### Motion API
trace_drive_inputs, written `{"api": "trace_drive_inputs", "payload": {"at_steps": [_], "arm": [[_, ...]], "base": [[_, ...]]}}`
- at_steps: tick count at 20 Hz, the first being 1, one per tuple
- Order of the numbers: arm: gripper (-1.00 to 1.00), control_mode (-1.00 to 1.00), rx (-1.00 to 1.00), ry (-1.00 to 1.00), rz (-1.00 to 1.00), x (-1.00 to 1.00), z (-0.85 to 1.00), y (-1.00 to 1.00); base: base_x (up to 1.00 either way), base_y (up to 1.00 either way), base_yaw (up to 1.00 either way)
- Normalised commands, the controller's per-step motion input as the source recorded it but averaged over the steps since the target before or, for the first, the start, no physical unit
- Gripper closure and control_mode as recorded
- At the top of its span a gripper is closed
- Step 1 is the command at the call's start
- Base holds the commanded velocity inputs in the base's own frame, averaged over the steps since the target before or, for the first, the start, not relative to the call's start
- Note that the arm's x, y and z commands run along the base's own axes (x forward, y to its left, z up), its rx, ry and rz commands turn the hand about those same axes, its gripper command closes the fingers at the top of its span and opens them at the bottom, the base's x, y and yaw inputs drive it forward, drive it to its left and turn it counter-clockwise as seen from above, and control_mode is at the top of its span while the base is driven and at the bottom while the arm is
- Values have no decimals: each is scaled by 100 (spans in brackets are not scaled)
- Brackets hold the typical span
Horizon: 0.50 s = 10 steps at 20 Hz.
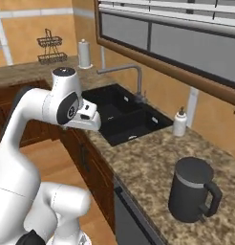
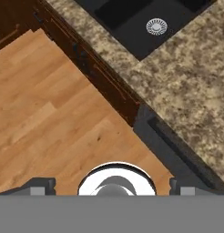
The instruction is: Navigate to the stove.
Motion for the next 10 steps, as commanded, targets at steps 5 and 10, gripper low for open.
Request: {"api": "trace_drive_inputs", "payload": {"at_steps": [5,10], "arm": [[-100,100,0,0,0,0,0,0],[-100,100,0,0,0,0,0,0]], "base": [[7,70,55],[23,41,64]]}}
